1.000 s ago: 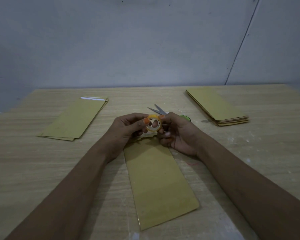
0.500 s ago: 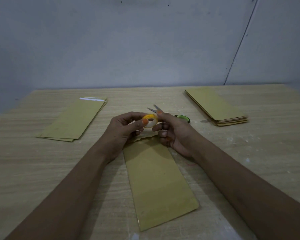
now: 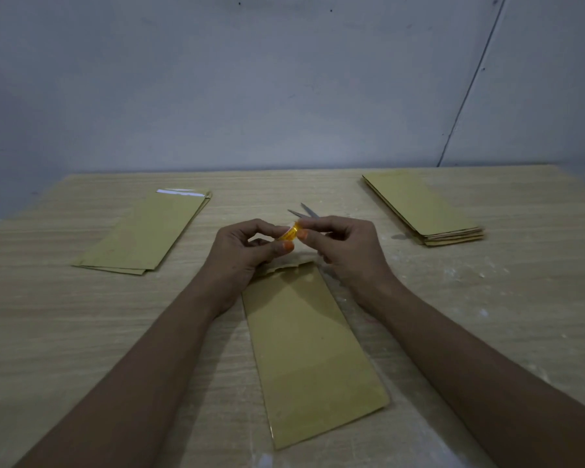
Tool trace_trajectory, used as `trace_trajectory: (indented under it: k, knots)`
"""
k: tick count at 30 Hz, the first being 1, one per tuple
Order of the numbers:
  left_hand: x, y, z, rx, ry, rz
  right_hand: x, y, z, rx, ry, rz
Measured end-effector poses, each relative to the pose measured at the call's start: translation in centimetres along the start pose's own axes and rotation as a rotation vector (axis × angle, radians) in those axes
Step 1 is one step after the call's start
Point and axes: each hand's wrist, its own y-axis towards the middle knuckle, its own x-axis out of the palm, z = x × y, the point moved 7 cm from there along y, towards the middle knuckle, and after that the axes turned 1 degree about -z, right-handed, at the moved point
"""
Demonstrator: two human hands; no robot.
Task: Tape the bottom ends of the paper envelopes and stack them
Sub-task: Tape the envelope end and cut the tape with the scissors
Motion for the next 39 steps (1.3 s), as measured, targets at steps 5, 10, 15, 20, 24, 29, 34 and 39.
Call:
trace_trajectory:
  k: [5,10,15,20,24,29,34,39]
  knots:
    - [0.2,0.0,0.0,0.024,0.009,-0.006,-0.3,0.0,-0.1,-0.018,-0.008,0.018]
    - [0.4,0.1,0.0,0.057,0.033,-0.027,-0.4,0.2,0.8,0.066,0.028,0.041]
    - [0.4,0.0,0.0,0.076,0.056,-0.026,0.3,0.4,1.1,0.084,-0.012,0.008]
    - [0.6,0.5,-0.3,0.161,0.407,-0.008,0.4,0.5,1.4,0.106,-0.065,0.029]
    - [0.9,0.6,-0.4,0.186,0.502,-0.040,0.6,0.3,1.4,0.112,-0.109,0.029]
    - [0.8,0.6,-0.4,0.140,0.486,-0.024,0.6,0.2,1.7,0.188,-0.090,0.028]
    - [0.6,0.7,-0.5,0.088,0.394,-0.015,0.8,0.2,2.1,0.240,-0.033,0.013]
    - [0.4,0.4,-0.4,0.069,0.319,-0.014,1.3,0.0,2.0,0.284,0.139,-0.028]
